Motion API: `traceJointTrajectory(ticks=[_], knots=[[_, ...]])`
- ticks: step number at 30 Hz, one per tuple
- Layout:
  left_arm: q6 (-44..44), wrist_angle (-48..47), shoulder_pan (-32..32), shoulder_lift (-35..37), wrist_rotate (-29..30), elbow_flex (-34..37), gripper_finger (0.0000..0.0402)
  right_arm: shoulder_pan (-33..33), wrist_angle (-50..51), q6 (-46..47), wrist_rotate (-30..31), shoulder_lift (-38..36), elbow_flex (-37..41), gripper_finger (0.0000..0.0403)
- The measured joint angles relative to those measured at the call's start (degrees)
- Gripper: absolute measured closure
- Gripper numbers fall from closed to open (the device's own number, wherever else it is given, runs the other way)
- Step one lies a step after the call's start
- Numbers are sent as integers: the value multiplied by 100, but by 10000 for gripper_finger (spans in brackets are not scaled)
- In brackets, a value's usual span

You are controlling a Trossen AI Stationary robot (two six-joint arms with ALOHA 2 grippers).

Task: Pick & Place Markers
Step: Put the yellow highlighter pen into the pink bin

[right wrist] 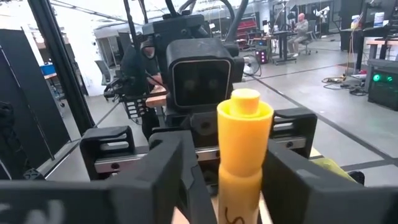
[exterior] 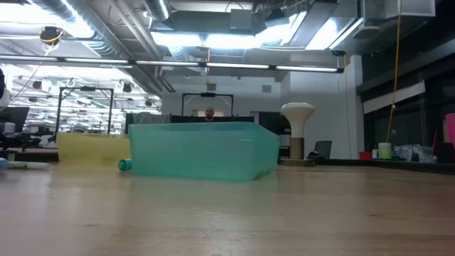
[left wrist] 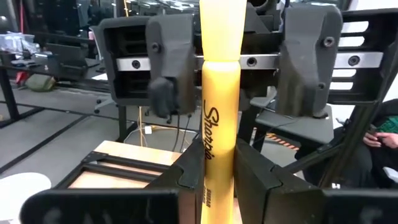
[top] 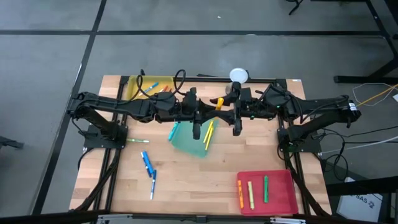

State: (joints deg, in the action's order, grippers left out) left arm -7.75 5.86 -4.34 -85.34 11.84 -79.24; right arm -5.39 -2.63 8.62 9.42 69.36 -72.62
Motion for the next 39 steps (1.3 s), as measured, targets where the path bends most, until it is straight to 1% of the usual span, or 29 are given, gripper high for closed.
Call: traceJointTrajectory(ticks=[8,13,14,19,24,27,30,33,39], knots=[[-11,1,27,2,-41,0,348,4,39,33,25,0,0,342],[-9,26,32,3,-34,0,347,4,35,-2,17,0,0,343],[-7,26,31,2,-29,0,340,4,34,-2,11,0,0,343],[-90,45,37,4,-86,0,267,2,39,17,-27,0,0,343],[-599,-1,93,4,-147,0,200,0,48,17,-154,-25,0,343],[-812,-262,151,11,-199,0,162,0,160,17,-156,-131,0,343],[-1035,-685,161,15,-264,0,134,-21,466,96,-167,-330,0,343],[-1129,-1062,175,29,-406,0,123,-53,914,224,-176,-540,0,343],[-1318,-1813,175,199,-411,2,125,-298,1900,531,-163,-888,0,343]])
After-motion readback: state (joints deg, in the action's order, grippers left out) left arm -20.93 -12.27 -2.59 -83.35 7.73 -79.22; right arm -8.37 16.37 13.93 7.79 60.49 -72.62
